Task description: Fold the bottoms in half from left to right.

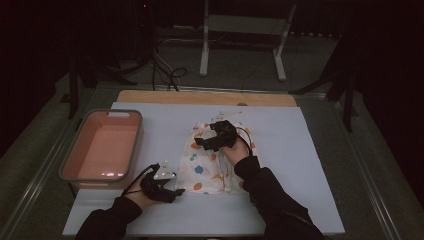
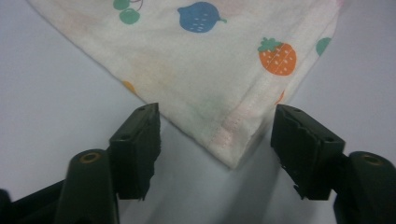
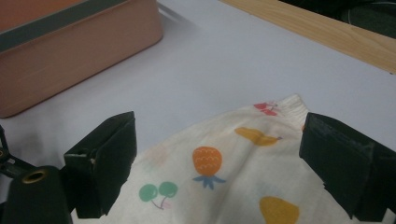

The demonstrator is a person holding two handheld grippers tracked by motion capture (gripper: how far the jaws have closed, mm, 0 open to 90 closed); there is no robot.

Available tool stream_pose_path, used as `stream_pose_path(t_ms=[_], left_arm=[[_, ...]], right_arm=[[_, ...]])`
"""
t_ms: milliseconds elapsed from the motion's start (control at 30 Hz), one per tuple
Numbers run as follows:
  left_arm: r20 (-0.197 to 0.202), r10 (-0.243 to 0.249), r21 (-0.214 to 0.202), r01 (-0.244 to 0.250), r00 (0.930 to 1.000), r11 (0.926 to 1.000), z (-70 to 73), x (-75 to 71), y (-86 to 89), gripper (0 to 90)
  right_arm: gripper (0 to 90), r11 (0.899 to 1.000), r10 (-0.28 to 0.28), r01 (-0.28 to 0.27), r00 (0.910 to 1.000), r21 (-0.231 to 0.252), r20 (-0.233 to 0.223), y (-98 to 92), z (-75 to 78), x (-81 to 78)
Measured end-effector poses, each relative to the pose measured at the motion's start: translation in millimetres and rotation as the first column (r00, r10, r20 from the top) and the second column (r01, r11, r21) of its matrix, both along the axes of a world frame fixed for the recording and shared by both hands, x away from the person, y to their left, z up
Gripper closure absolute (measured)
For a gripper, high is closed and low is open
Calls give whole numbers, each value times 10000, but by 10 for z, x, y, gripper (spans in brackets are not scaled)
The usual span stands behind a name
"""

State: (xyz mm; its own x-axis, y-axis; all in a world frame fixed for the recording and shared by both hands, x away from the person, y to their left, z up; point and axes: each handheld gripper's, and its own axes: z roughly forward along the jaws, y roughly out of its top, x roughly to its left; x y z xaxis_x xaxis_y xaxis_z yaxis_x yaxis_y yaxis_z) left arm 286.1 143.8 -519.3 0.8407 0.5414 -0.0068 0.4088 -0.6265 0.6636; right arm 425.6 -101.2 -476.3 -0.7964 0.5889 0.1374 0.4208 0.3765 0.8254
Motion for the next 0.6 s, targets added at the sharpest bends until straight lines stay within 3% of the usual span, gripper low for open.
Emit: stream_pose_path(t_ms=[100,133,433,500,600], left_arm=[[48,-203,43,202,9998,9998,5,-10,-17,441],[5,-291,32,291,9996,9996,10,-6,-20,499],[-241,346,-302,-353,9991,9989,12,83,1,845],[-84,239,-201,-241,9997,9995,23,83,-24,869],[51,126,-426,-123,9999,9990,74,71,-53,883]], right_arm=[[112,10000,-35,35,10000,-74,34,5,-2,-5],[112,10000,-40,40,10000,-40,24,8,-3,-6],[112,10000,16,-16,10000,33,12,59,30,-7],[112,10000,17,-17,10000,69,-6,66,30,-5],[112,9999,23,-23,10000,145,10,96,27,4]])
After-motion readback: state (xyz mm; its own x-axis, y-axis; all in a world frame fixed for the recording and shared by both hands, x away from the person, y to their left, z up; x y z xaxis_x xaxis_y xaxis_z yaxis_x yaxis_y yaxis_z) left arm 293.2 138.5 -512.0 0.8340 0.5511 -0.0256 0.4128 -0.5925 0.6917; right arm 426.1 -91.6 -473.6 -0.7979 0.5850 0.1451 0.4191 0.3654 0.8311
